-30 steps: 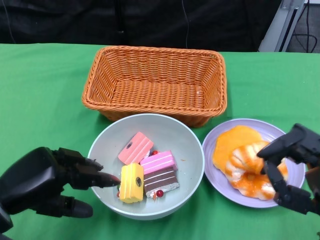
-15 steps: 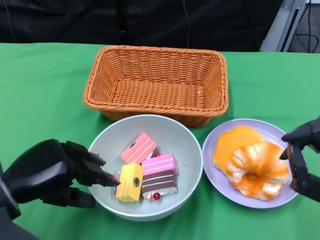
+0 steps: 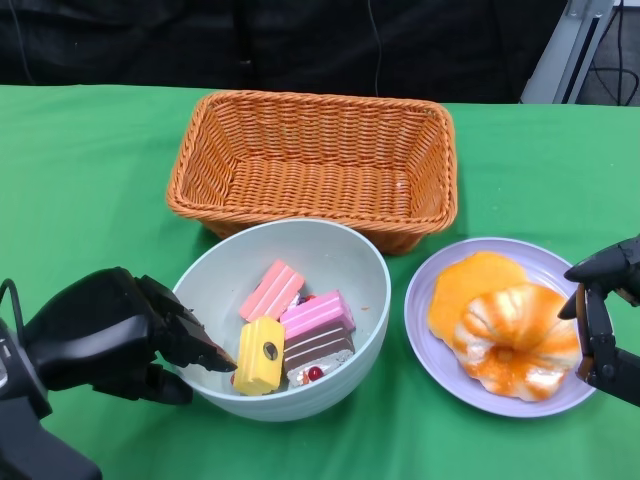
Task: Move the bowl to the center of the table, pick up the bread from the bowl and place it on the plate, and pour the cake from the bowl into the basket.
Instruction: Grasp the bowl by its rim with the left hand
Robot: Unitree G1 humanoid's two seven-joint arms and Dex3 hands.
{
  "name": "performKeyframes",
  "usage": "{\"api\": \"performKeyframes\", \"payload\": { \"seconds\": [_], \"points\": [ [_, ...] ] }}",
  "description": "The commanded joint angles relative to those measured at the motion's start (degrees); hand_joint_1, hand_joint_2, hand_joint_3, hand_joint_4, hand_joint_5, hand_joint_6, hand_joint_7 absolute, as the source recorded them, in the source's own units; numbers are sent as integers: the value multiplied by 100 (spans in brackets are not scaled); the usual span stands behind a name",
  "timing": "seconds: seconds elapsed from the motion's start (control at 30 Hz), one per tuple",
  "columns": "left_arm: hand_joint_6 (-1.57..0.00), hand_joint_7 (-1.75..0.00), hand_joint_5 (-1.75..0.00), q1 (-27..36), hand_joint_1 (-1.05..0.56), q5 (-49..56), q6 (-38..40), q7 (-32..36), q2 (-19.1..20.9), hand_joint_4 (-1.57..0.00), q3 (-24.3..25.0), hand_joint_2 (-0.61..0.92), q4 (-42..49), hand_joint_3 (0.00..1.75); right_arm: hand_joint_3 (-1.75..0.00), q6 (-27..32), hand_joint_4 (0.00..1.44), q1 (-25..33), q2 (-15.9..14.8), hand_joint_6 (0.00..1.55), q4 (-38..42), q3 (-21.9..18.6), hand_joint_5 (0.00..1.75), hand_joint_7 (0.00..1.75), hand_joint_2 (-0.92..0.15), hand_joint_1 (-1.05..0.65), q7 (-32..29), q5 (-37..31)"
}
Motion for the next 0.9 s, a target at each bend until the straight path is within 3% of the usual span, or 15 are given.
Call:
{"api": "performKeyframes", "payload": {
  "seconds": [0.03, 0.7, 0.9],
  "points": [
    [-104, -2, -3, -47, -42, 22, -49, 200, 175, -106, -134, 92, 11, 0, -118, 129, 69, 54, 12, 66, -118, -2, 162, 129, -46, -13, -16, 115],
    [-106, -1, -2, -133, -43, -130, -484, 86, 178, -109, -402, 90, -324, 0, -115, 266, 71, 79, 69, 66, -168, -68, 161, 128, -49, -14, -62, 186],
    [-112, -3, -5, -238, -47, -74, -630, 53, 115, -117, -526, 92, -442, 1, -108, 357, 68, 96, 96, 65, -240, -82, 162, 127, -53, -16, -76, 282]
  ]
}}
